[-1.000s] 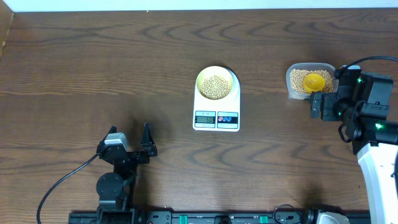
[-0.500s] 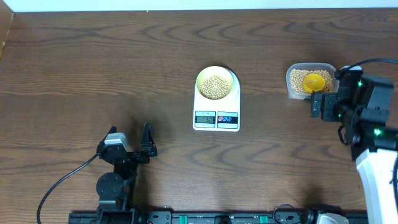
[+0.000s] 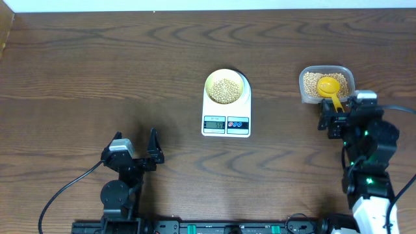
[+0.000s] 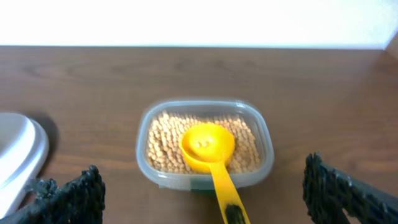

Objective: Scoop item into bowl and weigh 50g on scale

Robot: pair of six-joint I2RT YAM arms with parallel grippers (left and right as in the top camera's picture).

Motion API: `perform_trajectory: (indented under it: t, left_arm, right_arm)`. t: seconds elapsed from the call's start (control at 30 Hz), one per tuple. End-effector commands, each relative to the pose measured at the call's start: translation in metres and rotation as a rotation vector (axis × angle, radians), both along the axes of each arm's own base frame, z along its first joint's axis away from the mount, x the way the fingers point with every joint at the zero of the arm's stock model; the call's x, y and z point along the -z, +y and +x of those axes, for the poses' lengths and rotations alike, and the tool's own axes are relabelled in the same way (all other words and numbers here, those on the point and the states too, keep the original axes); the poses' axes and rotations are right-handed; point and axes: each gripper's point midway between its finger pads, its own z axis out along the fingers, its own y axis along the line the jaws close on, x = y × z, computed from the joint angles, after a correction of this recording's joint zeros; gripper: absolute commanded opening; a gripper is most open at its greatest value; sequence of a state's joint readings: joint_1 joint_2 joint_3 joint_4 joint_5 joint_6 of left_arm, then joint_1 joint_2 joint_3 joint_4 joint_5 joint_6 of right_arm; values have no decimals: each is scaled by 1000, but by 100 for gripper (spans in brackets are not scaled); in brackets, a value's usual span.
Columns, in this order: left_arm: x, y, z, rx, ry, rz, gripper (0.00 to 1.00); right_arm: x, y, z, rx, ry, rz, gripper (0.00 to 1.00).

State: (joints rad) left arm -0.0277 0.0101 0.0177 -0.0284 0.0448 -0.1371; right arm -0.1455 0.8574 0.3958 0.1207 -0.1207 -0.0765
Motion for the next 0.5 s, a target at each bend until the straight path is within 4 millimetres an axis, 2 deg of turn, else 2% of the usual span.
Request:
perform_trajectory:
  t: [0.0,0.07,0.47]
  left_arm:
    - [16,7,-1,-35,50,10,97]
    - [16,7,-1,-35,50,10,98]
    - [16,7,-1,-35,50,10,98]
  right_arm:
    - [-4,15,-4,-75,-84,31,99]
    - [-6,19,-7,-94,-129,28,99]
    - [18,24,-37,-99,-187,18,99]
